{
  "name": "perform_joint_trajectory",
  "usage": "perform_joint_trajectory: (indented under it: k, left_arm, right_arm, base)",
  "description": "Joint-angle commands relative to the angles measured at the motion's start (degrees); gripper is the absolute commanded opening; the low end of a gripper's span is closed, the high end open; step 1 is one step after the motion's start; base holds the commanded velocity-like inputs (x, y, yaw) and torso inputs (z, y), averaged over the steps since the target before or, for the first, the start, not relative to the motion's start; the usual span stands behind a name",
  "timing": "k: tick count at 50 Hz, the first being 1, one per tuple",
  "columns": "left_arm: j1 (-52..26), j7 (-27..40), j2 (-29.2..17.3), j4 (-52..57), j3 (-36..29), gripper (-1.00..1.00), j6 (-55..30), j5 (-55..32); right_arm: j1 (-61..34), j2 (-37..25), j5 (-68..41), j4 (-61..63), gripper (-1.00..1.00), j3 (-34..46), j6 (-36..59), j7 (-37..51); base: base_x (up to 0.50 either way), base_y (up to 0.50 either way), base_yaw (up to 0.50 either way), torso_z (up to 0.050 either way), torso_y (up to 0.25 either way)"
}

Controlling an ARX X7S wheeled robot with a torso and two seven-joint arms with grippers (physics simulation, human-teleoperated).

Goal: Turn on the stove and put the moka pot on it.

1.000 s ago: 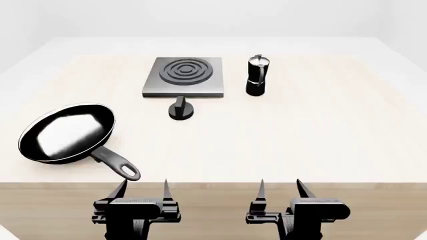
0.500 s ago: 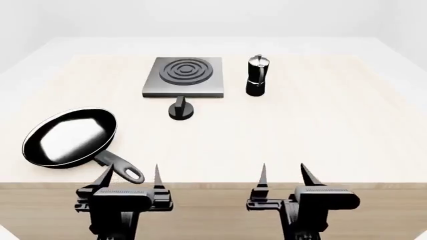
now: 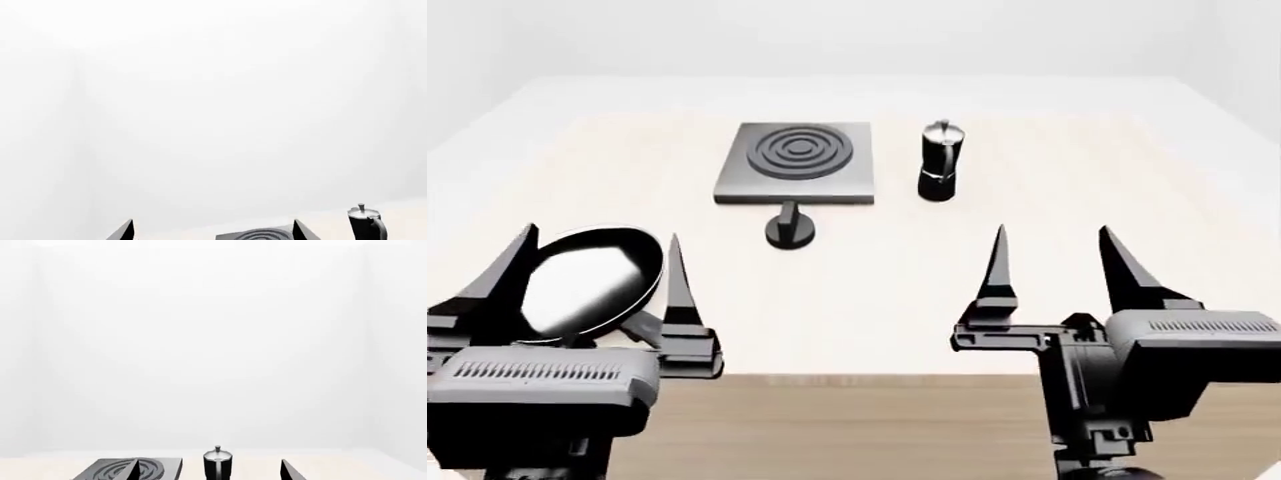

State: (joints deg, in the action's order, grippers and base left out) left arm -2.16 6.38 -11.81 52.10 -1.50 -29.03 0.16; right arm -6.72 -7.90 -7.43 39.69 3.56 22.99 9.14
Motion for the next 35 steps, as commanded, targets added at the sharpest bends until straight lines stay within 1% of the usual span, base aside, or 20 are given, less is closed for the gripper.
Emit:
perform_joint_trajectory:
  k: [1,3,4,6,8,9,11,12,15,16,17,19,21,22,25,26,27,28,31,35]
  left_arm:
    - [-0.6,0.0,-1.3,7.8,1.0,1.0,-3.9,-1.9]
    - [-0.5,0.5,-1.8,7.8,0.6,1.0,-3.7,-2.0]
    - [-0.5,0.8,-2.0,7.9,0.6,1.0,-3.5,-2.6]
    - [-0.5,1.7,-2.7,7.9,0.3,1.0,-3.5,-3.1]
    - [-0.5,2.6,-3.5,7.8,0.0,1.0,-3.3,-3.9]
    - [-0.5,3.1,-4.0,7.8,-0.1,1.0,-3.2,-4.4]
    - [-0.6,4.3,-5.0,7.9,-0.4,1.0,-3.2,-5.3]
    - [-0.6,4.9,-5.4,7.8,-0.4,1.0,-3.0,-5.8]
    - [-0.6,6.6,-6.8,7.8,-1.0,1.0,-2.7,-7.0]
    - [-0.6,7.3,-7.4,7.8,-1.3,1.0,-2.4,-7.5]
    - [-0.6,8.3,-8.2,7.9,-1.6,1.0,-2.2,-8.2]
    - [-0.7,11.3,-10.8,7.9,-2.2,1.0,-1.4,-10.4]
    - [-1.1,15.3,-14.2,7.9,-3.6,1.0,-0.6,-13.1]
    - [-1.3,17.7,-16.2,7.9,-4.6,1.0,0.0,-14.5]
    - [-2.7,24.5,-22.1,7.9,-7.7,1.0,1.6,-18.6]
    - [-3.2,26.6,-23.9,7.9,-8.6,1.0,2.3,-19.9]
    - [-3.7,28.5,-25.4,7.8,-9.5,1.0,2.9,-20.9]
    - [-4.1,29.8,-26.5,7.8,-10.3,1.0,3.4,-21.7]
    - [-4.7,32.2,-28.6,7.8,-11.7,1.0,4.2,-22.9]
    - [-4.3,33.4,-30.0,7.4,-13.2,1.0,6.5,-22.1]
  right_arm:
    - [-1.1,-0.9,-1.1,7.0,1.0,0.1,3.8,1.3]
    - [-1.5,-1.0,-1.4,8.0,1.0,0.2,5.0,1.5]
    - [0.0,-1.0,-0.5,5.9,1.0,0.8,1.3,1.3]
    - [-1.4,-1.2,-1.1,7.8,1.0,0.5,4.4,1.7]
    - [-1.6,-1.3,-1.3,8.0,1.0,0.4,4.6,1.8]
    - [-0.3,-1.3,-0.9,6.3,1.0,0.5,1.4,1.6]
    - [-1.5,-1.5,-1.5,7.9,1.0,0.3,4.0,1.9]
    - [-0.2,-1.4,-1.0,6.5,1.0,0.5,1.1,1.8]
    - [0.0,-1.6,-0.9,6.6,1.0,0.7,0.8,1.9]
    - [-1.6,-1.8,-1.6,8.8,1.0,0.4,4.4,2.3]
    - [-1.7,-1.8,-1.6,9.1,1.0,0.5,4.8,2.4]
    - [-0.5,-1.9,-1.2,8.0,1.0,0.8,2.2,2.3]
    - [-1.6,-2.1,-1.7,9.5,1.0,0.6,4.7,2.7]
    - [-0.2,-2.0,-1.2,8.0,1.0,0.9,1.7,2.4]
    - [0.2,-2.1,-1.2,7.6,1.0,1.0,0.7,2.5]
    - [-1.3,-2.2,-1.9,9.4,1.0,0.8,3.8,2.9]
    - [-0.2,-2.2,-1.4,8.2,1.0,1.1,1.6,2.7]
    - [0.2,-2.3,-1.0,7.9,1.0,1.5,0.7,2.7]
    - [-1.5,-2.5,-1.9,9.9,1.0,1.3,4.3,3.1]
    - [-0.3,-2.5,-1.4,9.3,1.0,1.8,1.9,3.2]
  base:
    - [0.0,0.0,0.0,0.05,0.0]
    - [0.0,0.0,0.0,0.05,0.0]
    - [0.0,0.0,0.0,0.05,0.0]
    - [0.0,0.0,0.0,0.05,0.0]
    - [0.0,0.0,0.0,0.05,0.0]
    - [0.0,0.0,0.0,0.05,0.0]
    - [0.0,0.0,0.0,0.05,0.0]
    - [0.0,0.0,0.0,0.05,0.0]
    - [0.0,0.0,0.0,0.05,0.0]
    - [0.0,0.0,0.0,0.05,0.0]
    - [0.0,0.0,0.0,0.05,0.0]
    - [0.0,0.0,0.0,0.05,0.0]
    - [0.0,0.0,0.0,0.05,0.0]
    - [0.0,0.0,0.0,0.05,0.0]
    - [0.0,0.0,0.0,0.05,0.0]
    - [0.0,0.0,0.0,0.05,0.0]
    - [0.0,0.0,0.0,0.05,0.0]
    - [0.0,0.0,0.0,0.05,0.0]
    - [0.0,0.0,0.0,0.05,0.0]
    - [0.0,0.0,0.0,0.05,0.0]
